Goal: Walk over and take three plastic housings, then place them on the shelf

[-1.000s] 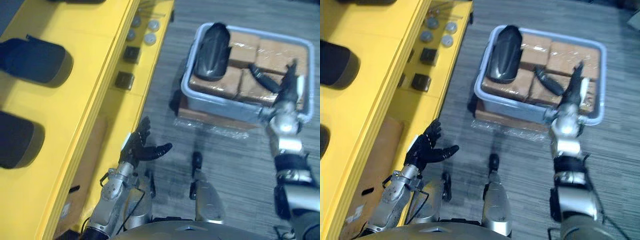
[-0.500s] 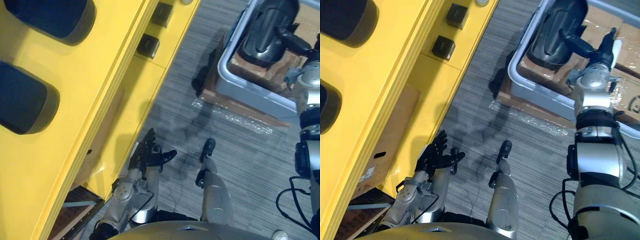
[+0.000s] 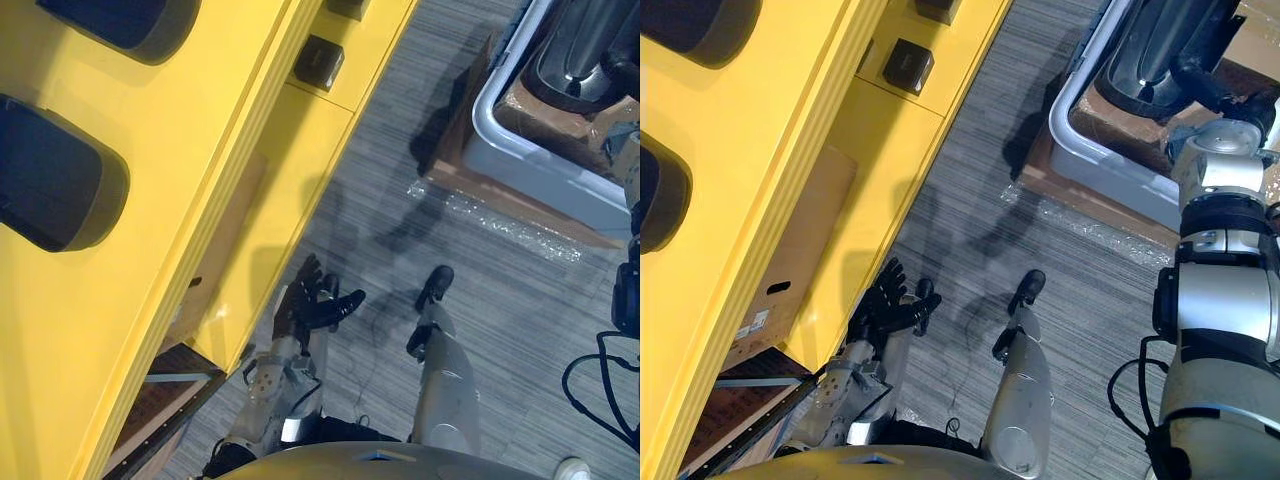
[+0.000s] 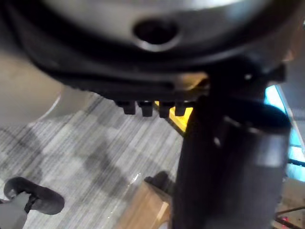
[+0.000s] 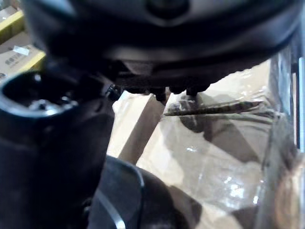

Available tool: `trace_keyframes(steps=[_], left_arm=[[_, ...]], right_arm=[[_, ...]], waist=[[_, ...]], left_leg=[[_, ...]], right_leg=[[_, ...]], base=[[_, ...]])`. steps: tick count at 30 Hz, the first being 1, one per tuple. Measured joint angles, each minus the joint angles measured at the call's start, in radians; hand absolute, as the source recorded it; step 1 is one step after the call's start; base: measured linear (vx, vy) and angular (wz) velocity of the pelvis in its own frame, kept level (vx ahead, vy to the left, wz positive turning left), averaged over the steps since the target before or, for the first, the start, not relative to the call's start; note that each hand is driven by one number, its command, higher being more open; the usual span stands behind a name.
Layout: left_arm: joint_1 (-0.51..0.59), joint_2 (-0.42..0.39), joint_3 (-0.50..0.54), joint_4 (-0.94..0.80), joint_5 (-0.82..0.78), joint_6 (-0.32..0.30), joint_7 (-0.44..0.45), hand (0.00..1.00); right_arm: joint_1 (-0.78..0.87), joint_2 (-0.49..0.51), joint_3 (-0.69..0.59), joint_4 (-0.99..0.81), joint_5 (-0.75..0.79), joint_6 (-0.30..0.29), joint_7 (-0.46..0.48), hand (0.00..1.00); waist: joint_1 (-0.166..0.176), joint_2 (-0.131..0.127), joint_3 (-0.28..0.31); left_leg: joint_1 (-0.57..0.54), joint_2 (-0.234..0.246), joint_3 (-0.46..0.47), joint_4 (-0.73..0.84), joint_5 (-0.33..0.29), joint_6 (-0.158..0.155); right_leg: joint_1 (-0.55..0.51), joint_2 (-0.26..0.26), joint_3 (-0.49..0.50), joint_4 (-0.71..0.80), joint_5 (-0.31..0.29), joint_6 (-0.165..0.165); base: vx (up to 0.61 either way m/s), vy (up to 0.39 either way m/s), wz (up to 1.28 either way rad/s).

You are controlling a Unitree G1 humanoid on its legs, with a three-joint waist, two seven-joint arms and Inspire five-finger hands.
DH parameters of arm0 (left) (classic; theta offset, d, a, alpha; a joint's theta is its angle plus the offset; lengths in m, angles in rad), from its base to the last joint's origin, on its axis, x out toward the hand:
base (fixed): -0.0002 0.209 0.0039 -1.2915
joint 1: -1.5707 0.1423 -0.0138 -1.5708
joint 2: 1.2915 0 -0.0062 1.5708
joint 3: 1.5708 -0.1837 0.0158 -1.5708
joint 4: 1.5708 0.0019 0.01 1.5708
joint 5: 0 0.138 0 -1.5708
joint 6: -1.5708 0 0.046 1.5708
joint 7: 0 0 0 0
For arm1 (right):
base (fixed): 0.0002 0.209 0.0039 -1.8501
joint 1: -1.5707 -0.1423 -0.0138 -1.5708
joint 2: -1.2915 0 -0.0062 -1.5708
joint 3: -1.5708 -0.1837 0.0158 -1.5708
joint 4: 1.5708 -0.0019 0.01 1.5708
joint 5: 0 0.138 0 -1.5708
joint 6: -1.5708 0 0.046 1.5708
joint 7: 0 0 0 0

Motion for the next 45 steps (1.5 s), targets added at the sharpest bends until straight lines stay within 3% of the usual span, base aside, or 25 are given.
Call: trace_keyframes(steps=[5,13,21,24,29,33,40,43,45], left_arm=[[0.000,-0.005,0.000,0.000,-0.022,-0.007,0.016,1.00],[0.000,-0.008,0.000,-0.002,-0.024,-0.016,0.044,1.00],[0.009,-0.009,0.035,-0.076,-0.023,-0.018,0.079,1.00],[0.010,-0.008,0.054,-0.105,-0.019,-0.019,0.074,1.00],[0.023,0.013,0.083,-0.110,-0.016,-0.037,0.052,1.00],[0.023,0.024,0.081,-0.121,-0.007,-0.069,0.026,1.00],[-0.028,0.059,0.063,-0.248,0.015,-0.099,-0.026,1.00],[-0.107,0.089,0.060,-0.282,0.010,-0.068,-0.055,1.00],[-0.202,0.115,0.055,-0.278,-0.044,0.008,-0.084,1.00]], right_arm=[[0.001,-0.076,0.027,0.000,-0.134,0.088,0.114,0.00],[0.025,-0.088,0.068,0.008,-0.391,0.156,0.281,0.00],[0.040,-0.073,0.064,0.022,-0.487,0.151,0.370,0.00],[0.081,-0.072,0.057,0.020,-0.488,0.103,0.382,0.00],[0.164,-0.009,0.007,0.020,-0.483,-0.004,0.332,0.00],[0.209,0.032,-0.003,0.019,-0.479,-0.060,0.259,0.00],[0.252,0.042,-0.003,-0.125,-0.488,-0.103,0.129,0.00],[0.251,0.042,0.005,-0.143,-0.525,-0.103,0.104,0.00],[0.242,0.042,0.017,-0.146,-0.551,-0.102,0.102,0.00]], waist=[[0.005,0.000,0.000],[-0.001,-0.001,0.001],[0.000,-0.017,0.011],[-0.002,-0.028,0.014],[-0.009,-0.070,0.016],[-0.016,-0.086,0.016],[-0.079,-0.107,0.015],[-0.101,-0.126,0.013],[-0.121,-0.134,0.012]], left_leg=[[-0.018,0.002,-0.014,0.007,0.004,-0.003],[-0.019,0.020,-0.027,-0.001,0.010,-0.016],[-0.016,0.039,-0.046,0.001,0.009,-0.030],[-0.014,0.042,-0.055,0.015,0.006,-0.035],[0.000,0.052,-0.054,0.020,0.005,-0.037],[0.026,0.055,-0.050,0.016,0.006,-0.039],[0.094,0.053,-0.004,-0.023,0.015,-0.036],[0.100,0.056,0.010,-0.026,0.016,-0.036],[0.100,0.056,0.021,-0.026,0.017,-0.036]], right_leg=[[-0.020,-0.009,-0.019,0.039,-0.028,-0.010],[-0.039,-0.015,-0.052,0.087,-0.060,-0.015],[-0.053,-0.008,-0.084,0.153,-0.092,-0.031],[-0.046,-0.008,-0.089,0.170,-0.100,-0.033],[-0.024,0.001,-0.095,0.165,-0.100,-0.033],[0.011,0.011,-0.095,0.139,-0.092,-0.031],[0.086,0.037,-0.057,0.020,-0.016,-0.029],[0.092,0.048,-0.042,-0.014,0.006,-0.032],[0.095,0.051,-0.032,-0.036,0.022,-0.032]], base=[[-0.07,0.010,0.08],[-0.02,0.000,0.03],[0.00,-0.007,0.02],[-0.04,0.009,0.05],[-0.05,0.014,0.00],[-0.04,0.017,-0.03],[-0.02,0.042,-0.15],[-0.04,0.031,-0.19],[-0.07,0.030,-0.17]])
